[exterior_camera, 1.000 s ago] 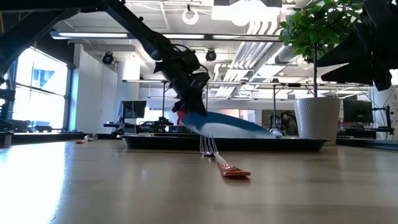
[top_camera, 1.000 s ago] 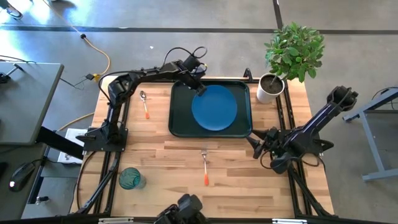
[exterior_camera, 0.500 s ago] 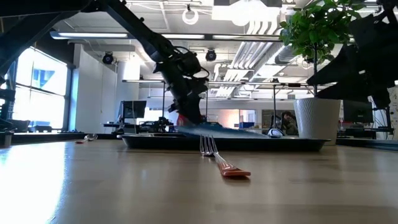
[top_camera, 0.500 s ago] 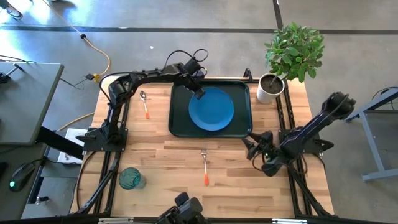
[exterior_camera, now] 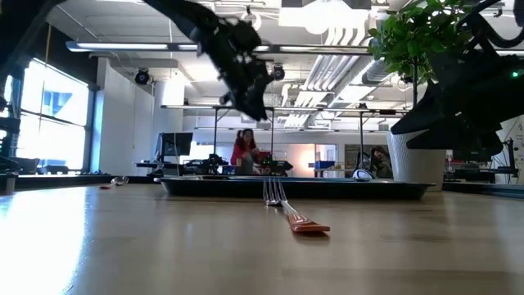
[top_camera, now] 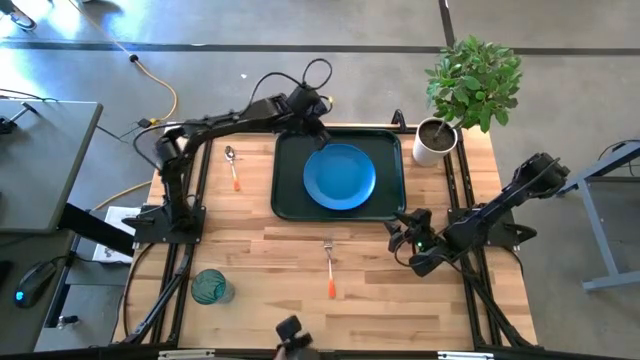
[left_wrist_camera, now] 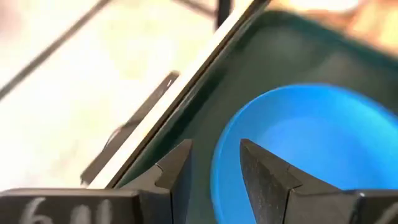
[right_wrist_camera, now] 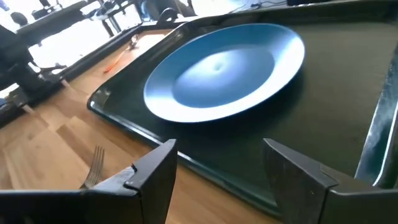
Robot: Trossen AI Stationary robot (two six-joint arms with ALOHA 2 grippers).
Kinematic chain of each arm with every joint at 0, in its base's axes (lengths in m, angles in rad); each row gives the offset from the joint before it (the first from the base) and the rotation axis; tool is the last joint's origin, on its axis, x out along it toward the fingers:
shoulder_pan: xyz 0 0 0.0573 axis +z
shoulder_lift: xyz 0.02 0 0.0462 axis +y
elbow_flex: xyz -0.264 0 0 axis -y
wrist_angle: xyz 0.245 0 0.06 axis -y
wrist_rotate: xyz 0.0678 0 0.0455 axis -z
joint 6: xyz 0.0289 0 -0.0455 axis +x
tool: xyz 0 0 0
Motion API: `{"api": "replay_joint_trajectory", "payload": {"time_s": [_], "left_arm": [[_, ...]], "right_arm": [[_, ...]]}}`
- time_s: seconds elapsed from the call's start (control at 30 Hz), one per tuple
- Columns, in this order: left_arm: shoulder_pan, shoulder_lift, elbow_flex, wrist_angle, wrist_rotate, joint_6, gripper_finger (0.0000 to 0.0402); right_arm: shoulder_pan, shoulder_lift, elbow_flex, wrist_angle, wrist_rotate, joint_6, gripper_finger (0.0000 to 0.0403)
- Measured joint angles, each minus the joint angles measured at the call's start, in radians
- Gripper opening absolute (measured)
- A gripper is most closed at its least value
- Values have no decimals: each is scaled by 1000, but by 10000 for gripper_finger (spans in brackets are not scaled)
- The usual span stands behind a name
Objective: Pick and place plate/cup/fork/spoon on tray
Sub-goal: Put the blue cup to the top left of the blue plate on the green tray
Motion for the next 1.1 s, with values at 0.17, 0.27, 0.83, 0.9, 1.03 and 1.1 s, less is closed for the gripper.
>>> {"api": "replay_joint_trajectory", "payload": {"time_s": [0.17, 0.27, 0.83, 0.9, 1.03, 1.1], "left_arm": [[-101, -67, 1, 53, 0, 11, 120], [-174, -77, 1, 74, -1, 27, 120], [-400, -96, -206, 395, 34, 4, 119], [-416, -105, -266, 492, 24, -3, 119], [-466, -137, -374, 586, 24, -4, 119], [-485, -178, -422, 609, 15, -11, 119]], "right_arm": [[-27, 0, 0, 7, 9, -10, 227], [-31, 0, 0, 20, 8, -32, 227], [17, 0, 0, 32, -14, -123, 227], [17, 0, 0, 31, -23, -123, 227], [17, 0, 0, 30, -44, -132, 228], [17, 0, 0, 30, -60, -138, 228]]}}
